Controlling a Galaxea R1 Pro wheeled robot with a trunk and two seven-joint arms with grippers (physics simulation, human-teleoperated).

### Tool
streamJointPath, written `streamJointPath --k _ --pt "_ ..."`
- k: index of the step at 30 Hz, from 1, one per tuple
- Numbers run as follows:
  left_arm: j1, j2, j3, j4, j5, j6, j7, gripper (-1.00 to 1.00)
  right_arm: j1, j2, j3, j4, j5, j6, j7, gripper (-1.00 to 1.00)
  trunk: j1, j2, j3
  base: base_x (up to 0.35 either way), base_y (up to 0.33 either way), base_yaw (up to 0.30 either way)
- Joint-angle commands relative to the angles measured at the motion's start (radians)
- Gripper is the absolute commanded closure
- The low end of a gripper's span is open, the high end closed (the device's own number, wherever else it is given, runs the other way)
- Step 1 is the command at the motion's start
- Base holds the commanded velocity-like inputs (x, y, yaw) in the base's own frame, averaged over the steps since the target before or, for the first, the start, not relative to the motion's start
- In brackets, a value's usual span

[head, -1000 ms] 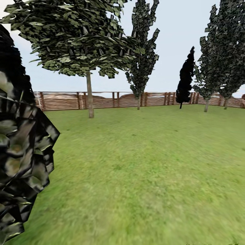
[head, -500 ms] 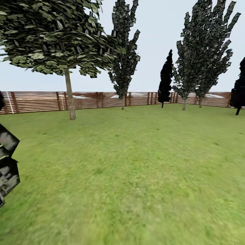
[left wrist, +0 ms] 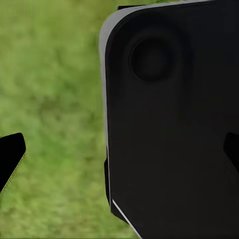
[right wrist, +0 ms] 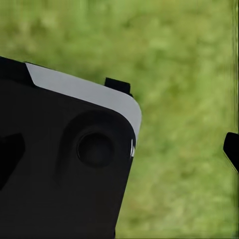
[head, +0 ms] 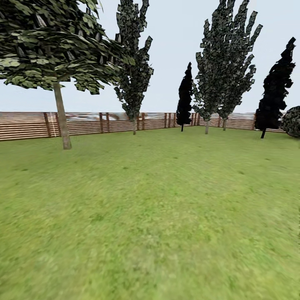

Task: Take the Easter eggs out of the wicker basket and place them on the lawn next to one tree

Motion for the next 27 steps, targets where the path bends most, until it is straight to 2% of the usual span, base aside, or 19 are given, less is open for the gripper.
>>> streamJointPath --k 1,12,27 --pt "0.000 0.000 -0.003 -0.001 -0.001 -0.002 0.001 -1.00 -0.002 0.000 0.005 0.004 0.002 -0.006 0.001 -1.00 0.001 0.000 -0.001 0.296 -0.123 -0.144" --pt "0.000 0.001 -0.003 -0.009 -0.001 -0.001 0.001 -1.00 -0.001 -0.001 0.005 0.004 0.002 -0.006 0.001 -1.00 0.001 0.000 -0.001 0.322 -0.019 -0.114" --pt "0.000 0.002 -0.003 -0.009 -0.001 -0.002 0.001 -1.00 -0.001 -0.002 0.005 0.004 0.002 -0.007 0.001 -1.00 0.001 0.000 -0.001 0.326 0.000 -0.282"
